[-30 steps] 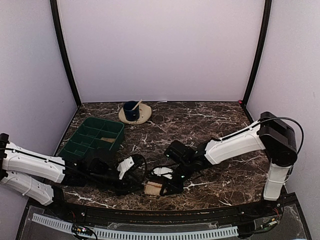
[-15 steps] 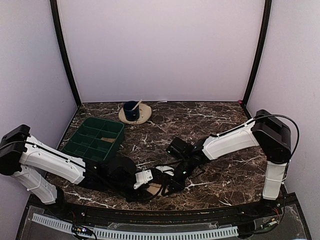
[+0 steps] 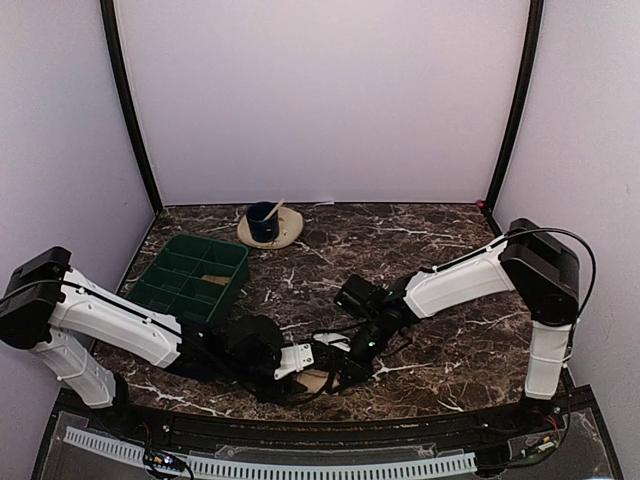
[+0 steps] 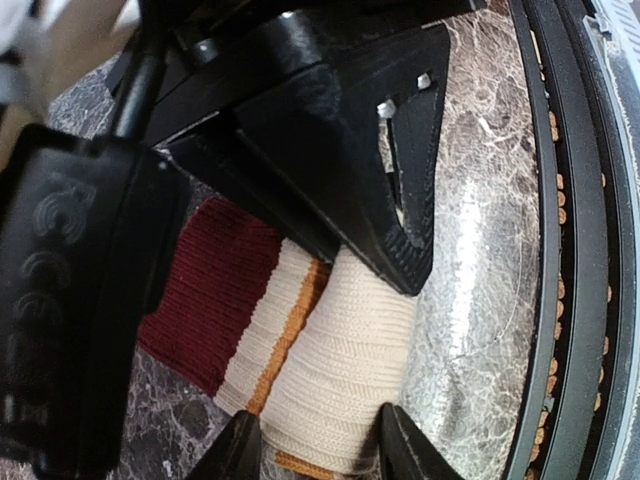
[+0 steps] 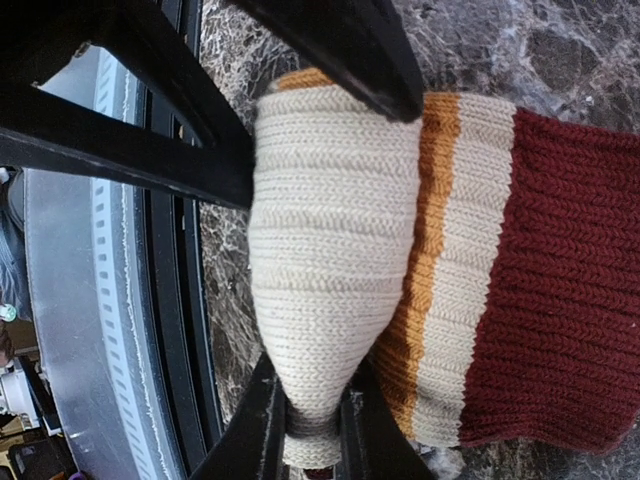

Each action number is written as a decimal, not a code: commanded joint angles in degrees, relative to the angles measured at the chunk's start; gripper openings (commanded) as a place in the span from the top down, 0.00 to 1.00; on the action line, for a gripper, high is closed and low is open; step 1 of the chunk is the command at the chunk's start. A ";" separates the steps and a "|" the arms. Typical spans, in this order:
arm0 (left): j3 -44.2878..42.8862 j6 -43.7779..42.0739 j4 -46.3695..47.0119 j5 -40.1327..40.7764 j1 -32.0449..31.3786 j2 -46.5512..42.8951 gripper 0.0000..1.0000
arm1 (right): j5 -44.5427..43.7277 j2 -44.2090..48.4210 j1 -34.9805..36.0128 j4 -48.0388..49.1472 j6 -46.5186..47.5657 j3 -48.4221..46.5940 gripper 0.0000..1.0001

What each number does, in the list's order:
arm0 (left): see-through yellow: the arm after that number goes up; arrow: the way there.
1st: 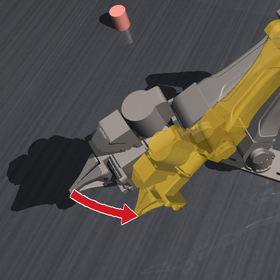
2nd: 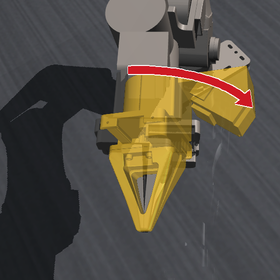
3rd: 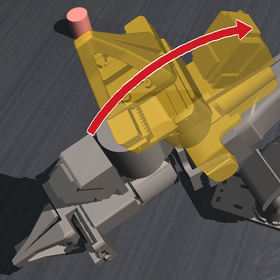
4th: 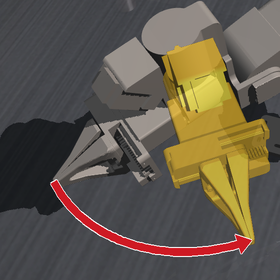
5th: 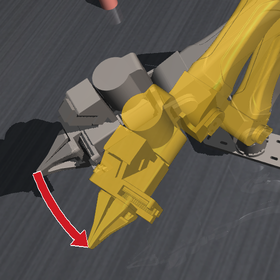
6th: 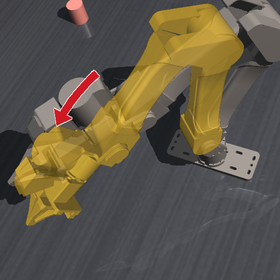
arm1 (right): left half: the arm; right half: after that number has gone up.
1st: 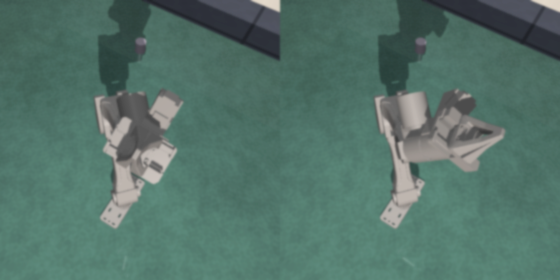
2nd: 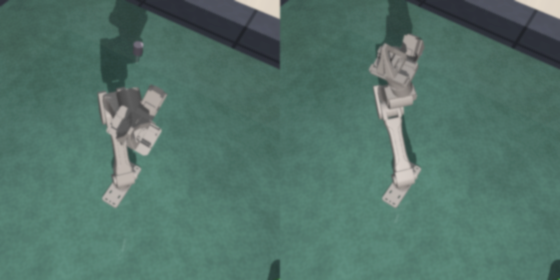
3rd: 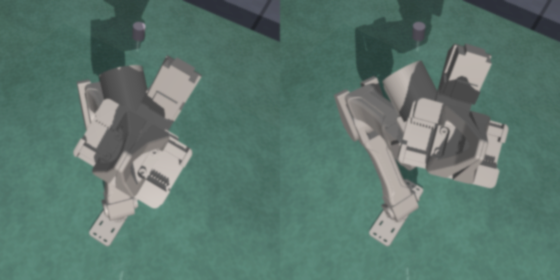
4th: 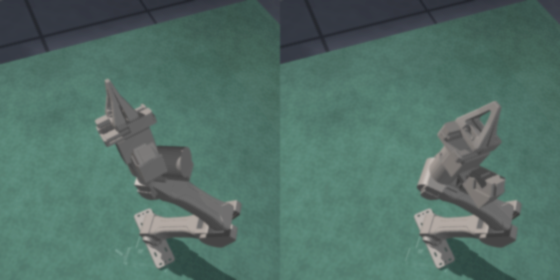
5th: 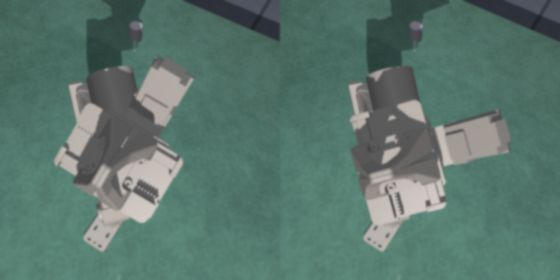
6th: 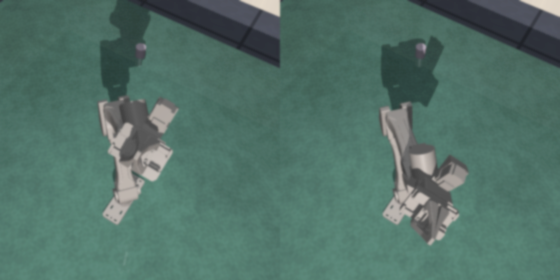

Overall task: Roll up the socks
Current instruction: Roll the sock at the center of the board.

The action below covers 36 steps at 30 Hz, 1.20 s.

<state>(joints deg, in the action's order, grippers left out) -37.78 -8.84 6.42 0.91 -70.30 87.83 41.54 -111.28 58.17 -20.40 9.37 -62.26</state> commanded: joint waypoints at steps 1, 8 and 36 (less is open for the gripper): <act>-2.10 -2.19 -1.57 -1.82 -0.19 1.48 0.58 | -2.16 -2.96 0.02 -6.48 0.96 0.83 1.00; -3.48 -2.33 -3.93 -2.71 -0.18 4.16 0.73 | -1.66 -3.19 -0.51 -7.10 1.36 0.65 1.00; -7.60 1.54 -11.57 -20.32 6.30 7.94 1.00 | -4.55 4.66 -2.55 5.16 -9.15 10.89 0.68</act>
<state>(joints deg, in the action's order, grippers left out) -44.14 -8.43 1.13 -13.06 -65.54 94.11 42.61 -106.96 56.95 -14.76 3.86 -55.33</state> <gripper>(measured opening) 0.072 0.309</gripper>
